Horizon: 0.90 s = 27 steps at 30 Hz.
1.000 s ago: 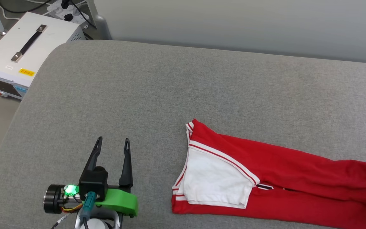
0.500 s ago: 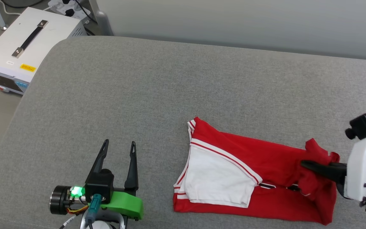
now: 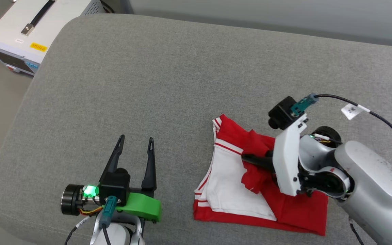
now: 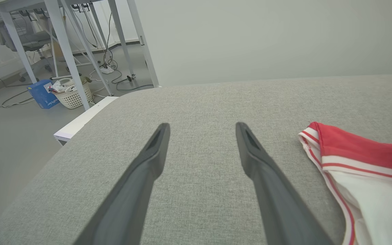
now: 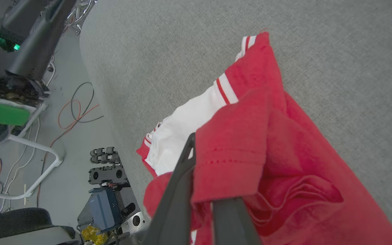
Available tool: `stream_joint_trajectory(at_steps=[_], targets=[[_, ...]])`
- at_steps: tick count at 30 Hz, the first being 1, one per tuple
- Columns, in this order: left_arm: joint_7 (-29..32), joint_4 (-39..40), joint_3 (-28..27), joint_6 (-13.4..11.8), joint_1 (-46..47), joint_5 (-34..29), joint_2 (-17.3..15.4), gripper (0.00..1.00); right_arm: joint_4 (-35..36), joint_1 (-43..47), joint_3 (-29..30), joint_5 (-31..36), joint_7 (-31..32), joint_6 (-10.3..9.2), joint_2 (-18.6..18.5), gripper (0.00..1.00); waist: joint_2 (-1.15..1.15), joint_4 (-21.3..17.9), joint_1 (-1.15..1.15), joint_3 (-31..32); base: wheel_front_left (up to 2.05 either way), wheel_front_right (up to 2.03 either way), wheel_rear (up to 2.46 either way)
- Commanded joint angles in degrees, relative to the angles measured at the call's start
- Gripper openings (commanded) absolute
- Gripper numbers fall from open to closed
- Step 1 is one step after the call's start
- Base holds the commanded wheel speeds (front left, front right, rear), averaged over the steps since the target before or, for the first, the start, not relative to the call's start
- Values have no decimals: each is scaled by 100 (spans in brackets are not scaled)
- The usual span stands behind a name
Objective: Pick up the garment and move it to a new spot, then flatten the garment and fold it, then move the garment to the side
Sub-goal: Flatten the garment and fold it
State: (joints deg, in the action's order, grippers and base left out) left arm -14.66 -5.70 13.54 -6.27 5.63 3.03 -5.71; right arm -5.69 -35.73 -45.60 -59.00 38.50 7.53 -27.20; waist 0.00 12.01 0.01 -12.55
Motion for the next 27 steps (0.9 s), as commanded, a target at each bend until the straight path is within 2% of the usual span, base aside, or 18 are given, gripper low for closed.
stream_joint_trajectory(at_steps=[1, 7, 12, 13, 14, 18, 22, 25, 26, 27], targets=[[-34, -10, 7, 25, 136, -37, 47, 100, -183, -150, -130, 105, -77, -4, 86, 0, 0, 99, -1, -138, 0, 0, 0], [-34, -38, 20, 28, 255, -64, 115, 100, -1236, -419, -703, 606, -621, -4, 363, 0, 0, 170, -1, -285, 0, 0, 0], [-34, -76, -7, 12, 261, -71, 147, 100, -1722, -379, -1021, 507, -1046, -4, 492, 0, 0, 137, -1, -254, 0, 0, 0], [-34, -89, -21, 13, 242, -75, 148, 100, -1719, -416, -1067, 525, -1205, -4, 462, 39, 0, 113, -1, -221, 0, 0, 0], [-34, -96, -37, 12, 221, -78, 145, 100, -1692, -438, -1090, 522, -1345, -4, 437, 100, 0, 88, -1, -188, 0, 0, 0], [-34, -107, -110, 19, 116, -88, 108, 100, -1320, -499, -1081, 450, -1997, -4, 219, 100, 0, -40, -1, 4, 0, 0, 0], [-34, -64, -193, 32, 5, -84, 58, 100, -908, -455, -696, 641, -3024, -4, -144, 100, 0, -200, -1, 189, 0, 0, 0], [-34, -30, -262, 28, -63, -92, 11, 100, -872, -300, -235, 1147, -3826, -4, -362, 100, 0, -335, -1, 311, 0, 0, 0], [-34, 17, -335, 19, -152, -101, -38, 100, -1004, 100, 581, 1853, -4740, -4, -343, 100, 0, -512, -1, 468, 0, 0, 0], [-34, 29, -357, 15, -180, -99, -49, 100, -1026, 247, 826, 2027, -4928, -4, -300, 100, 0, -558, -1, 516, 0, 0, 0]])
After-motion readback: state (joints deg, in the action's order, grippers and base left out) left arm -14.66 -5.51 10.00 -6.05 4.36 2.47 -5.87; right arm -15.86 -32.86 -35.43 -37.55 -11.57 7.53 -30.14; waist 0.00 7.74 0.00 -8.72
